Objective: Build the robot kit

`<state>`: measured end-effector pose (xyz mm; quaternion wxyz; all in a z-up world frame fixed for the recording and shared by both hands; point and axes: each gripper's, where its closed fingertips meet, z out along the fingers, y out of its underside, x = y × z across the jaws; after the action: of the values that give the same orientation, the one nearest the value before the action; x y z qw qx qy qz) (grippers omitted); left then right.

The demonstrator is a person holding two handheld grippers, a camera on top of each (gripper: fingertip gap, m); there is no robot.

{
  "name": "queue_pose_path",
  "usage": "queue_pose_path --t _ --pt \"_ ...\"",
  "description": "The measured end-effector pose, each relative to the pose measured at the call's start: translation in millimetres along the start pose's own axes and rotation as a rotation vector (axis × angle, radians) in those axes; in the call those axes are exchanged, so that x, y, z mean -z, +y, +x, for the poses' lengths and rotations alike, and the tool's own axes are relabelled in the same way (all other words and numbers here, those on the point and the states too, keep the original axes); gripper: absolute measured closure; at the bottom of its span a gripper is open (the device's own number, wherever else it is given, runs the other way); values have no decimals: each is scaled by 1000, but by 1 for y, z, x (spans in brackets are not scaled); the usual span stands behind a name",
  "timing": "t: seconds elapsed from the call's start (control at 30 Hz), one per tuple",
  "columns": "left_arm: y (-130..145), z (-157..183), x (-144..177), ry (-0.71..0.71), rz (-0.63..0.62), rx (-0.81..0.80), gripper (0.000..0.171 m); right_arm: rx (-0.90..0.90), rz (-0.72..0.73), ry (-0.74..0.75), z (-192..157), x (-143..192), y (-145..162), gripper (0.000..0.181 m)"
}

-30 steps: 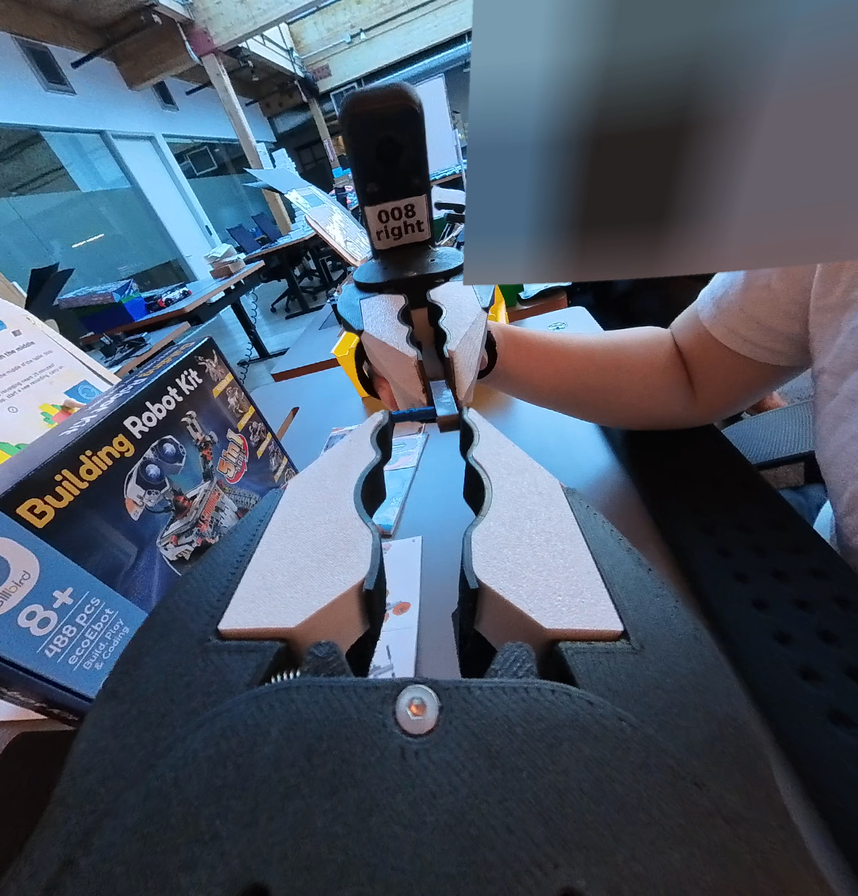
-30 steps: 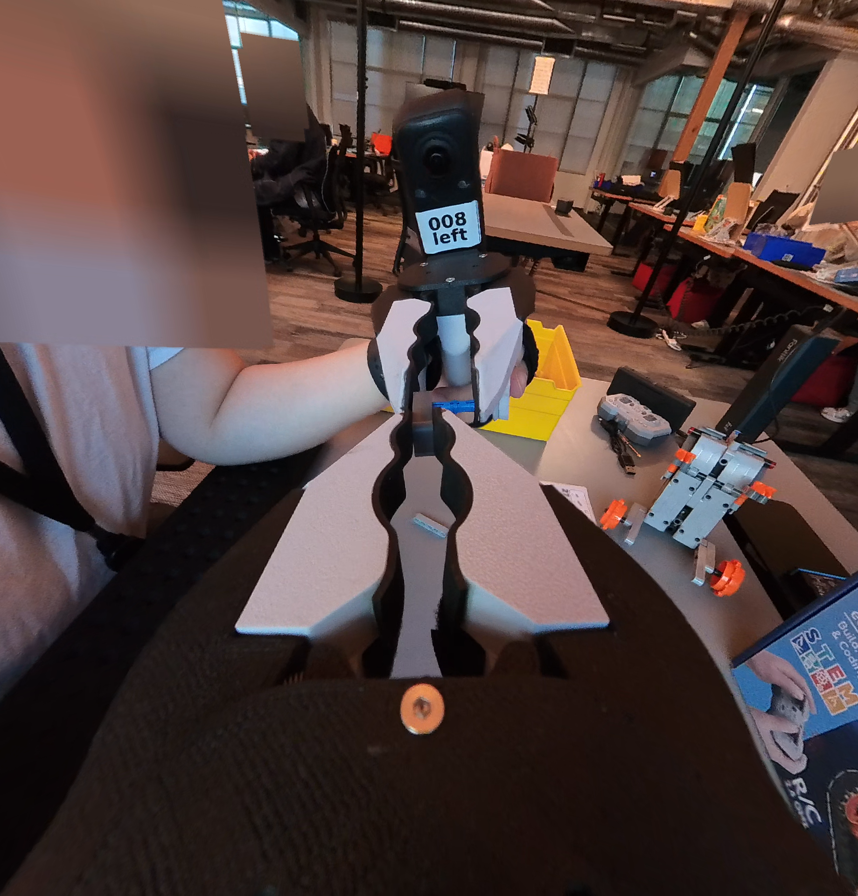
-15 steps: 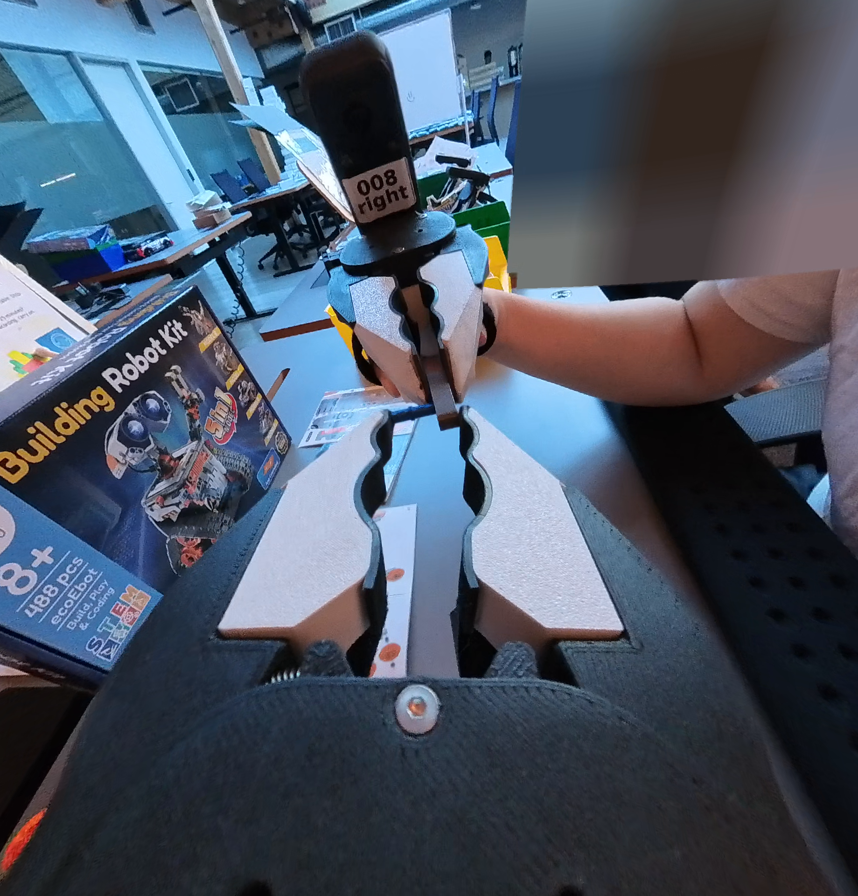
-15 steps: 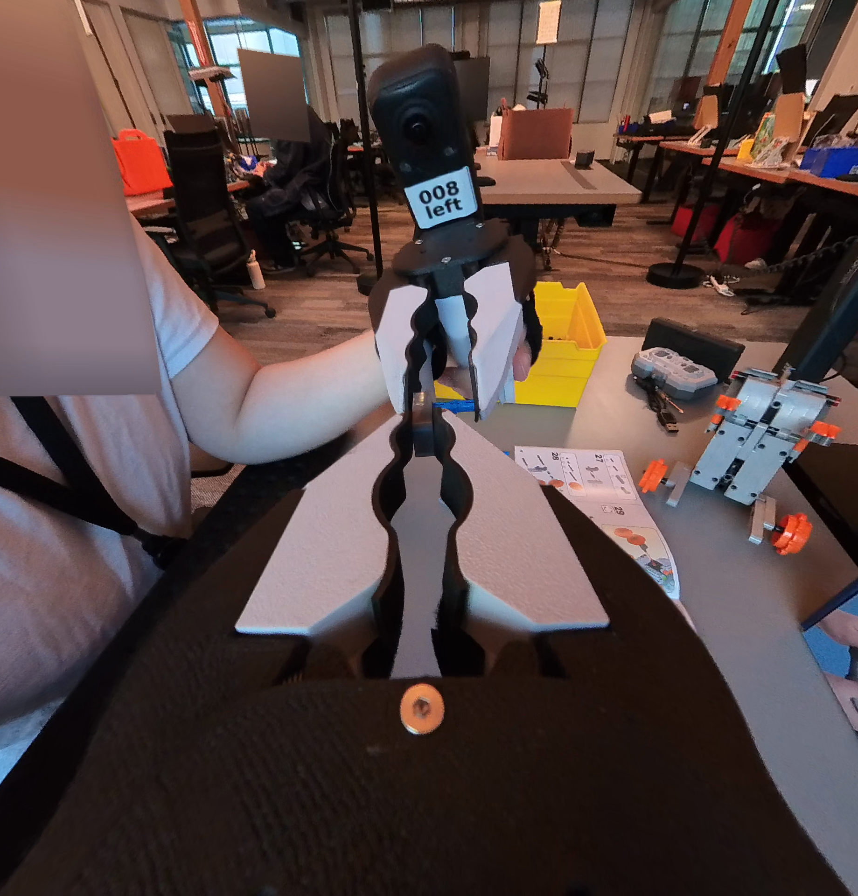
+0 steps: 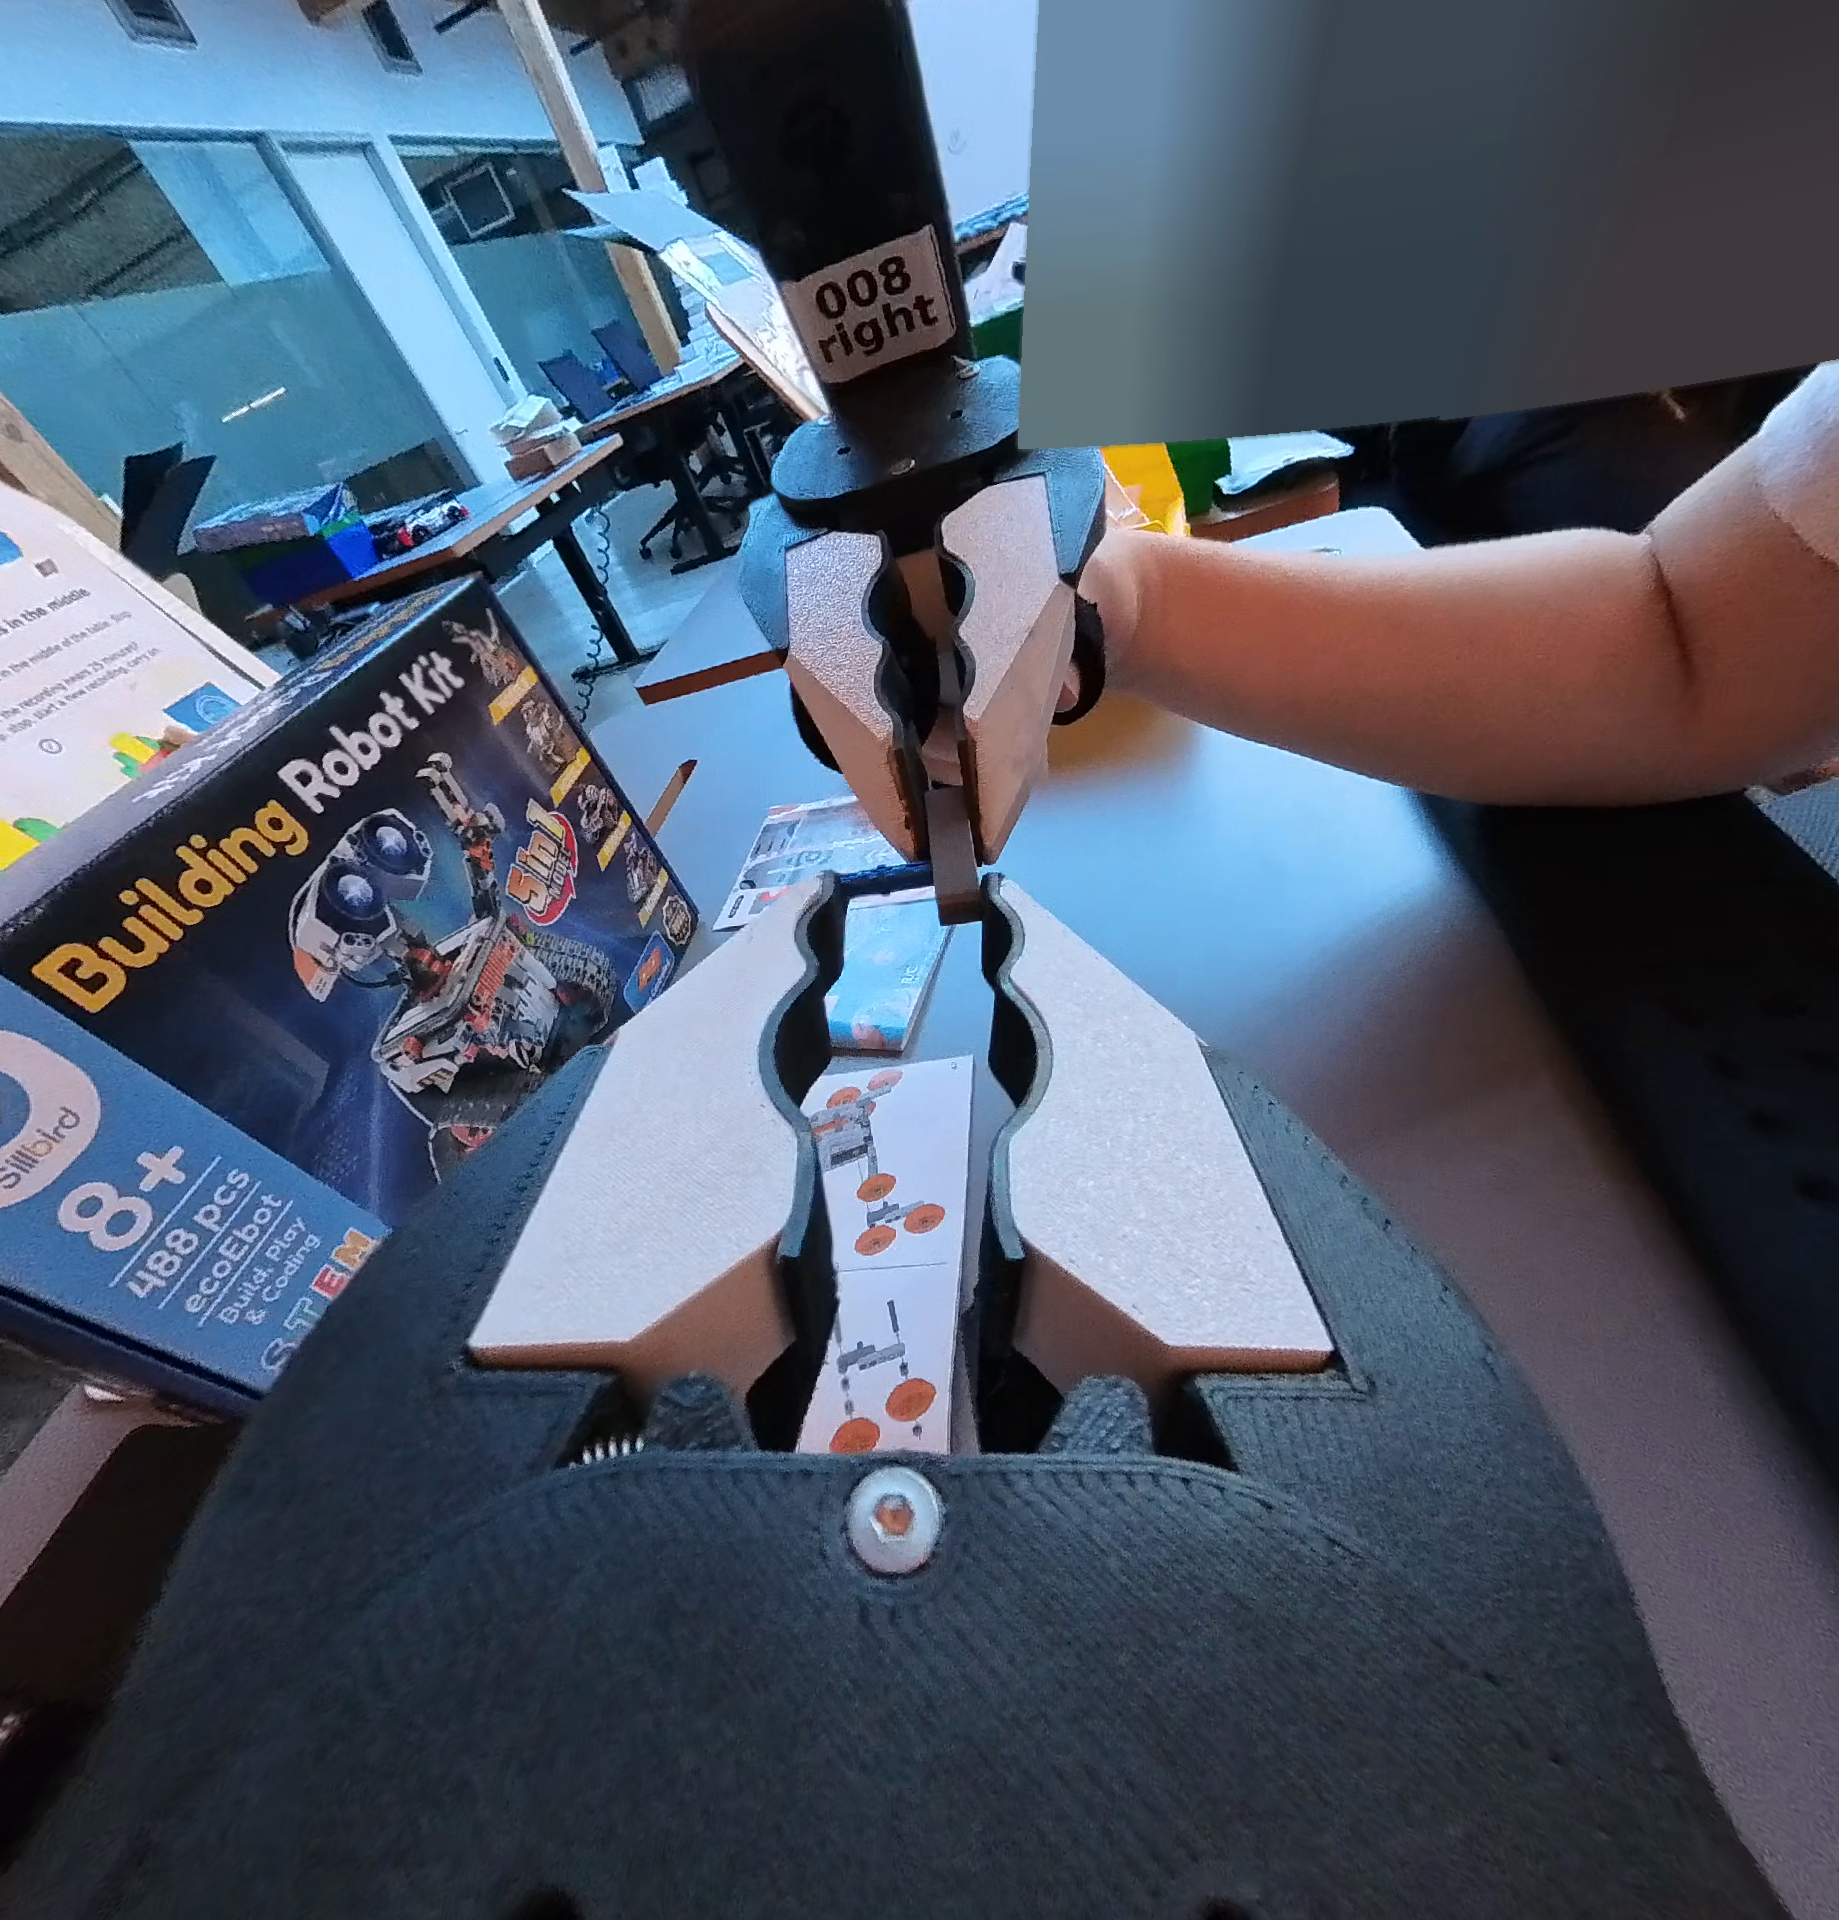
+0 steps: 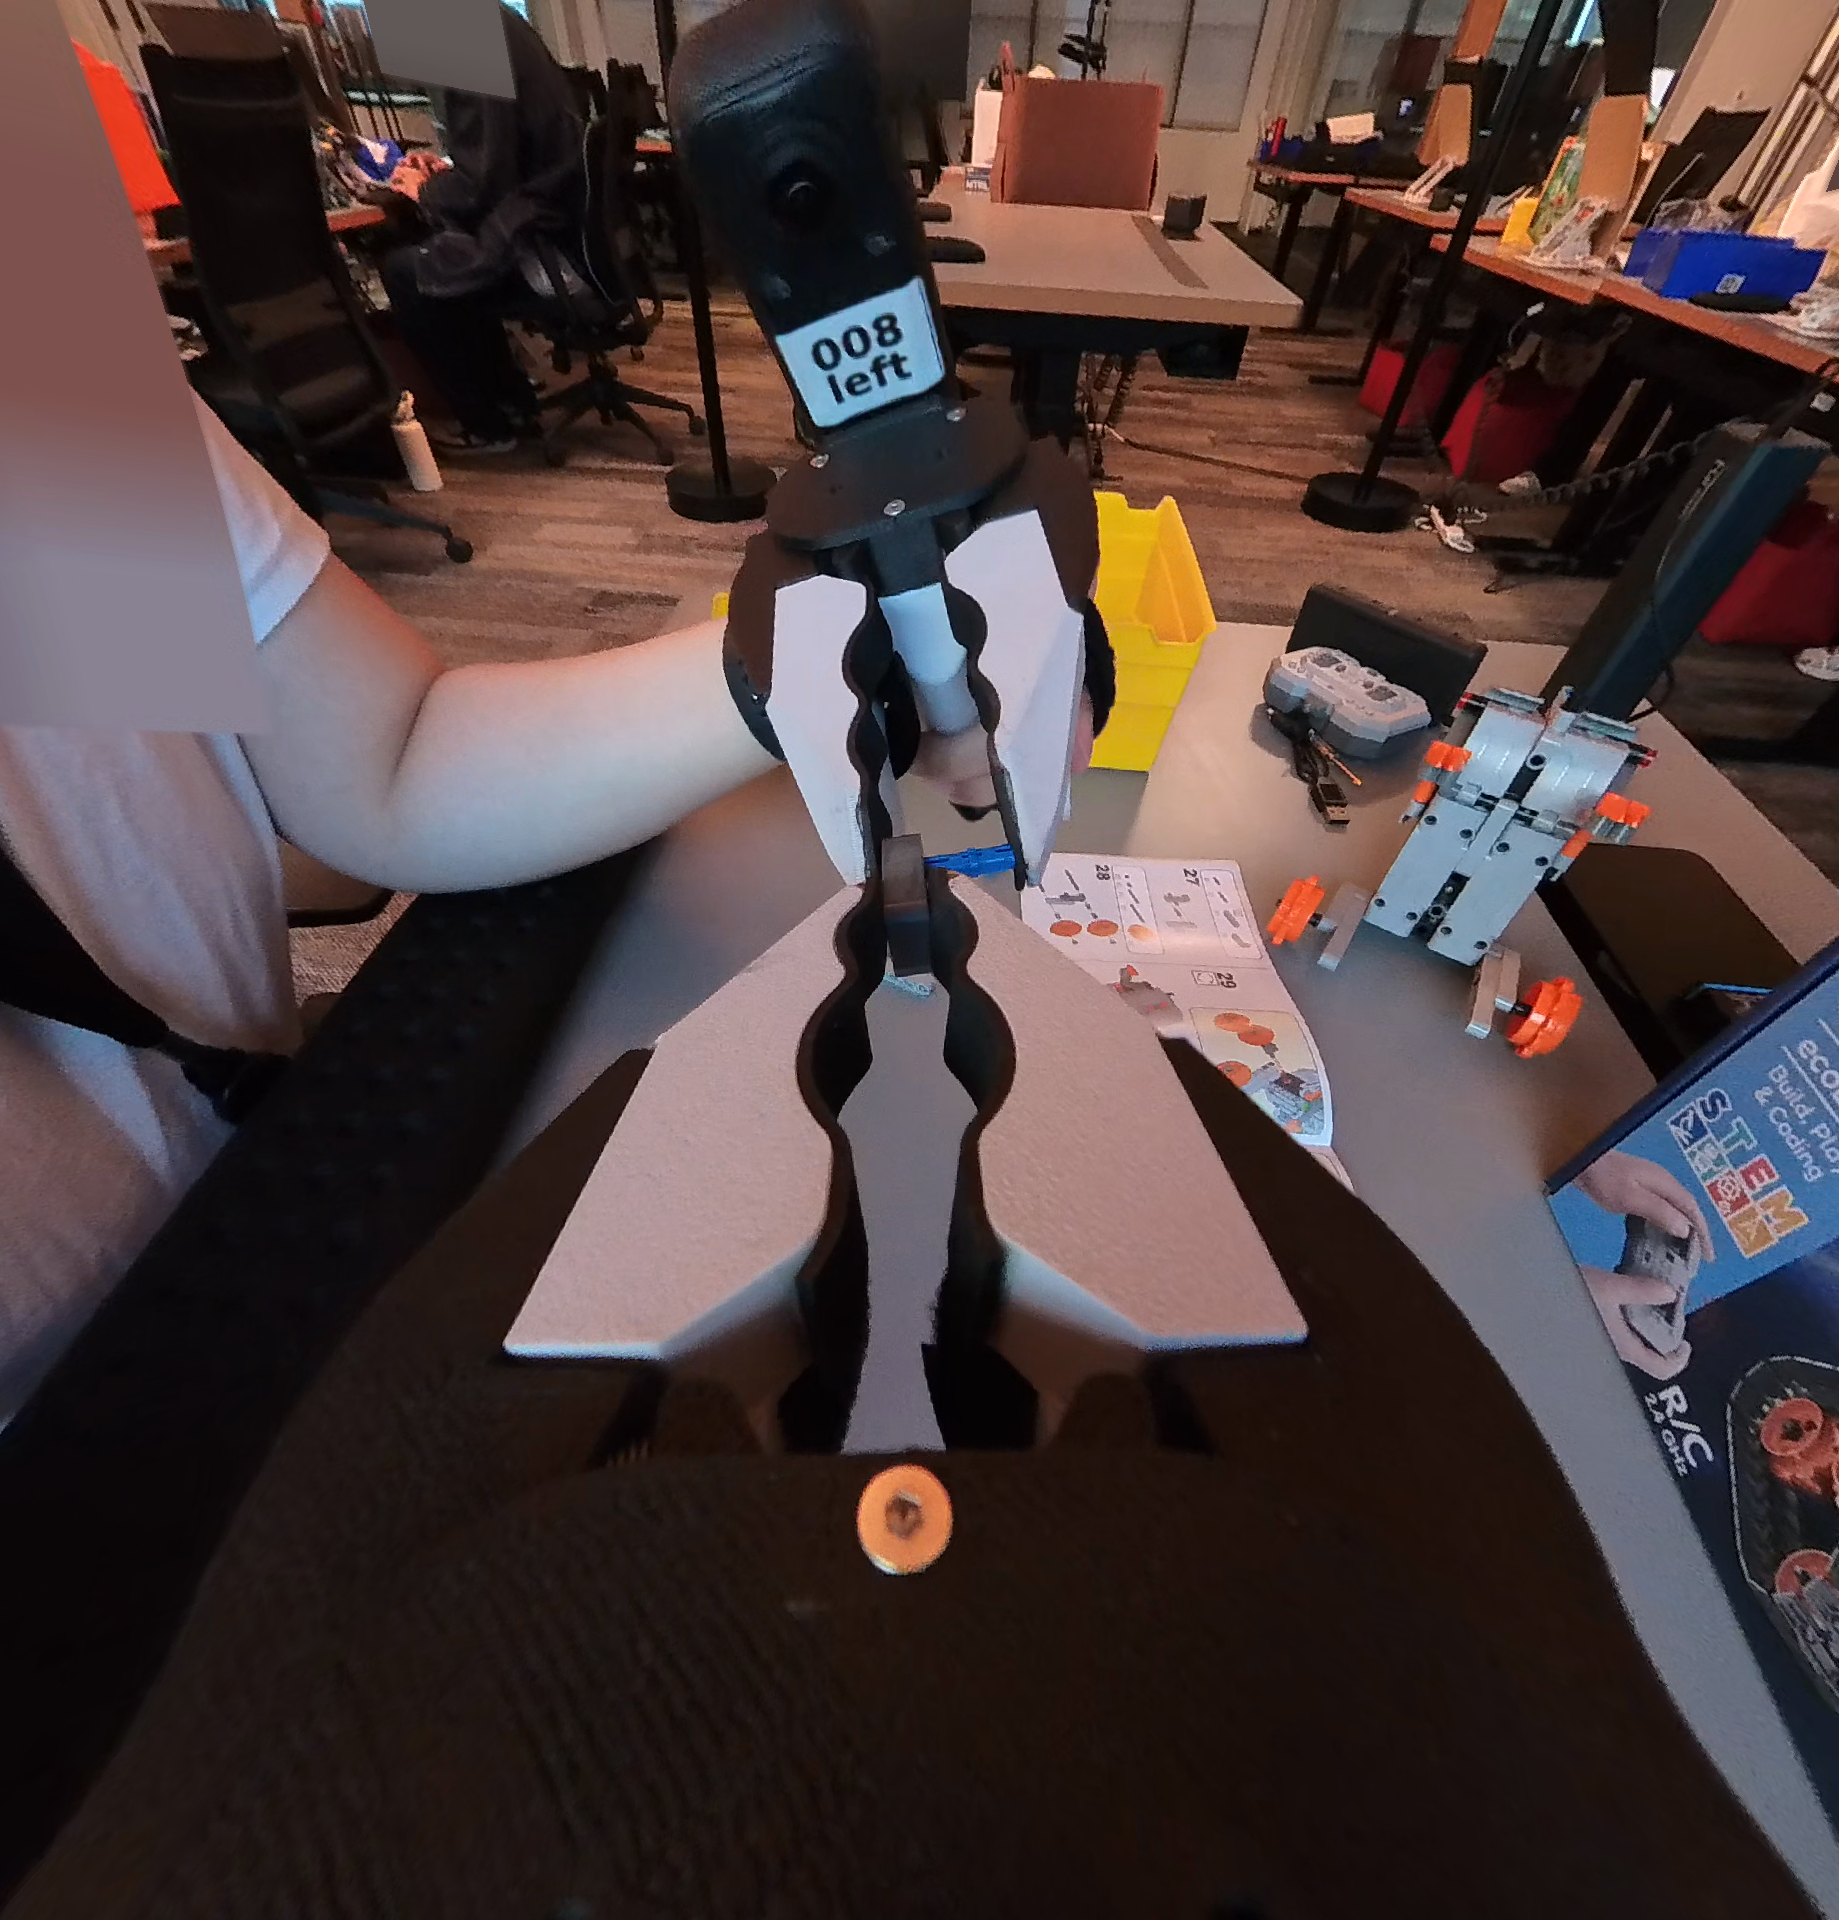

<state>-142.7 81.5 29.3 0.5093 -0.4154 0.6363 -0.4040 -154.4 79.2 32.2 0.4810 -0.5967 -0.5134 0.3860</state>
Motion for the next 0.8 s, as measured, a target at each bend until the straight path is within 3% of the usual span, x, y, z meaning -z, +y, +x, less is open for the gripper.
queue_pose_path --t 0.67,0.8 --pt "1 2 3 2 16 -25 149 -37 63 -65 -1 -3 0 174" --pt "-2 -1 3 21 36 50 149 -52 82 -55 1 -2 -4 174"
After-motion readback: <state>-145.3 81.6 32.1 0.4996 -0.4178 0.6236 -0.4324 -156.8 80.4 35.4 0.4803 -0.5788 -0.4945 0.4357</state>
